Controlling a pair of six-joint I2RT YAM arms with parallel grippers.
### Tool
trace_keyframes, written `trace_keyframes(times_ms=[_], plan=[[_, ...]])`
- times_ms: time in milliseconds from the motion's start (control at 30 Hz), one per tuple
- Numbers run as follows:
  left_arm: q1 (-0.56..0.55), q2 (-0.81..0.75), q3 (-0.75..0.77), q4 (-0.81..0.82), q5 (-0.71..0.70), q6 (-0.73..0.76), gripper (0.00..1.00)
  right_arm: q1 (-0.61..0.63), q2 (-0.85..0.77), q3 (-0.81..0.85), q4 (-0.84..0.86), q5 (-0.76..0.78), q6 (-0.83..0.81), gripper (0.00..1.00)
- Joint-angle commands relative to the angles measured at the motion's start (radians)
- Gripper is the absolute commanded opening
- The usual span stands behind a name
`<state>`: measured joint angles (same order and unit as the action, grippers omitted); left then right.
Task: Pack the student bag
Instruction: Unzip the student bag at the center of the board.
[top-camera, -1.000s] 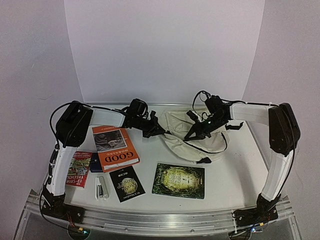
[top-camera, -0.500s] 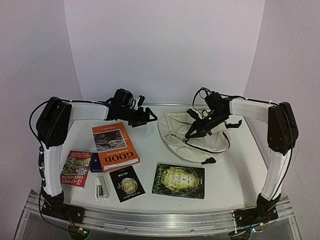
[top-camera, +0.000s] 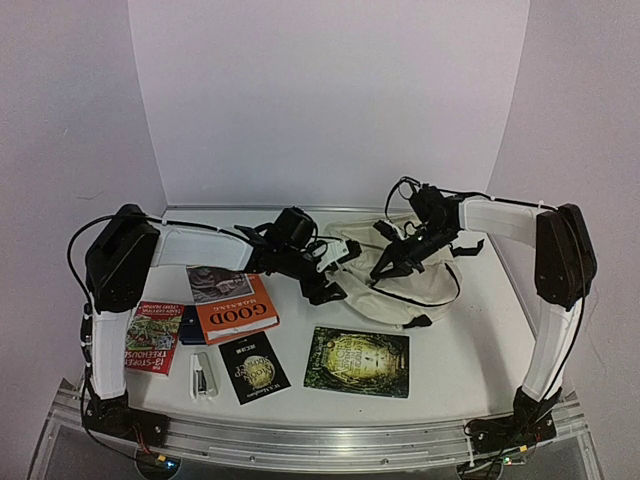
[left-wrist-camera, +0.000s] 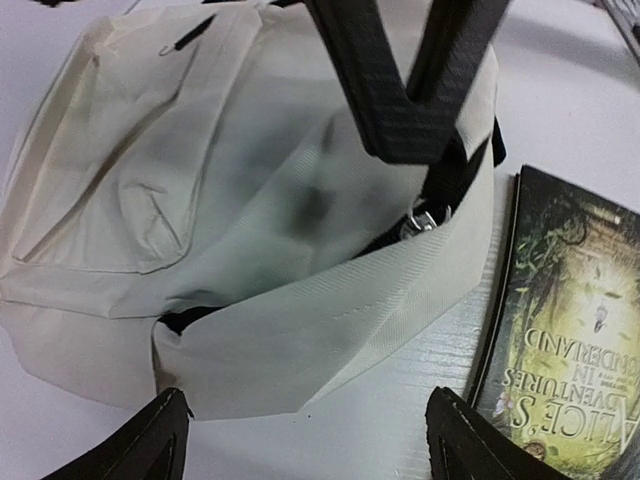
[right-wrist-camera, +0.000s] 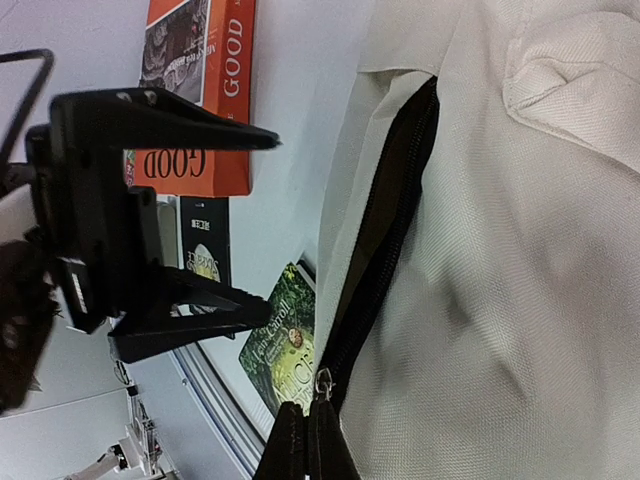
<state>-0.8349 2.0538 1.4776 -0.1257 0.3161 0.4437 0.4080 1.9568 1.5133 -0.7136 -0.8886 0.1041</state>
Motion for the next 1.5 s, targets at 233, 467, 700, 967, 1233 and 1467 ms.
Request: trace_keyframes(times_ms=[233,467,700,967,1233,1467], plan=[[-0.053,0.083,0.124,0.061,-0.084,0.215,0.75,-0.006,-0.024,-0.009,-0.013,-0.033,-0.001,0.00],[-0.069,0.119,0.183,0.051,-0.093,0.241,0.54,-0.005,-0.031,-0.002,-0.014,-0.040,0.007,0.00],[-0.069,0.120,0.180,0.055,-0.146,0.195,0.15,-0.006,-0.068,-0.016,-0.026,-0.023,-0.001,0.00],[-0.034,0.100,0.148,0.082,-0.211,0.092,0.00,-0.057,-0.133,-0.076,-0.109,0.011,-0.073,0.00],[0.017,0.036,0.055,0.121,-0.207,0.038,0.00,-0.163,-0.219,-0.150,-0.190,0.039,-0.170,0.00],[0.050,-0.001,0.018,0.108,-0.183,0.048,0.03,-0.199,-0.207,-0.156,-0.210,0.041,-0.215,0.00]])
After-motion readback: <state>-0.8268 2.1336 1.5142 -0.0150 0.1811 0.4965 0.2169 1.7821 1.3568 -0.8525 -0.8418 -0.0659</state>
